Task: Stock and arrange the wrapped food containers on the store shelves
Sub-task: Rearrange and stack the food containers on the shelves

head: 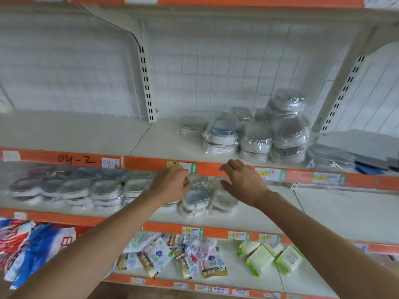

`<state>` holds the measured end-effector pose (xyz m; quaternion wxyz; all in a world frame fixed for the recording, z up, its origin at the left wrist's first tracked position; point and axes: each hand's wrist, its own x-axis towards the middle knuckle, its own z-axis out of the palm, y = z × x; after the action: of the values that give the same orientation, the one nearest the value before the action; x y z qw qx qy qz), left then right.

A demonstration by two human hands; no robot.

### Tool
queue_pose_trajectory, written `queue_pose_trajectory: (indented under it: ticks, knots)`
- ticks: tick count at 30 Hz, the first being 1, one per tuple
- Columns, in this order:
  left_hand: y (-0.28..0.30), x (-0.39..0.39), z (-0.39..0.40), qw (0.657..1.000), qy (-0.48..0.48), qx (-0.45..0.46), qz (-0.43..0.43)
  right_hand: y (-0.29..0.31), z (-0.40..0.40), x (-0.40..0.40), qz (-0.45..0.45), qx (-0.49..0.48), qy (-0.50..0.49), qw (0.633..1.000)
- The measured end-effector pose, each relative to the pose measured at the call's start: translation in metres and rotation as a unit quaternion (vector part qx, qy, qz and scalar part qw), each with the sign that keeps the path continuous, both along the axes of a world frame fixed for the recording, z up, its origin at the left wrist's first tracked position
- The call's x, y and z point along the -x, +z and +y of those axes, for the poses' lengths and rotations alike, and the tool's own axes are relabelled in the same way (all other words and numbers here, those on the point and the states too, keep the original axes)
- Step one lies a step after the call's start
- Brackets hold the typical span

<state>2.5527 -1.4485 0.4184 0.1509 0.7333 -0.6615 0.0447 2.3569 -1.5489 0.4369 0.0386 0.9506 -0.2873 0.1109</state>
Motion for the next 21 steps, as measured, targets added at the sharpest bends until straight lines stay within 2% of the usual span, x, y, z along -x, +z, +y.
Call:
queue_pose_trajectory:
  ticks: [4, 7, 10, 13, 16, 21]
  knots:
    - [0.018, -0.001, -0.024, 0.998, 0.009, 0.041, 0.051, 0.028, -0.026, -0.015, -0.058, -0.004, -0.02, 0.998]
    - [0.023, -0.014, -0.048, 0.997, 0.024, 0.055, 0.052, 0.038, -0.06, -0.037, -0.059, -0.004, -0.051, 0.997]
    - [0.028, -0.036, -0.075, 0.997, 0.041, 0.038, 0.043, 0.045, -0.101, -0.066, -0.058, -0.052, -0.108, 0.991]
    - [0.041, -0.065, -0.104, 0.997, 0.061, 0.022, 0.037, 0.053, -0.143, -0.092, 0.002, -0.093, -0.154, 0.984]
    - [0.049, -0.088, -0.136, 0.995, 0.09, 0.017, 0.041, 0.047, -0.166, -0.114, 0.099, -0.126, -0.137, 0.978]
    - [0.04, -0.109, -0.186, 0.995, 0.084, -0.03, 0.032, 0.039, -0.171, -0.128, 0.064, -0.149, -0.126, 0.979]
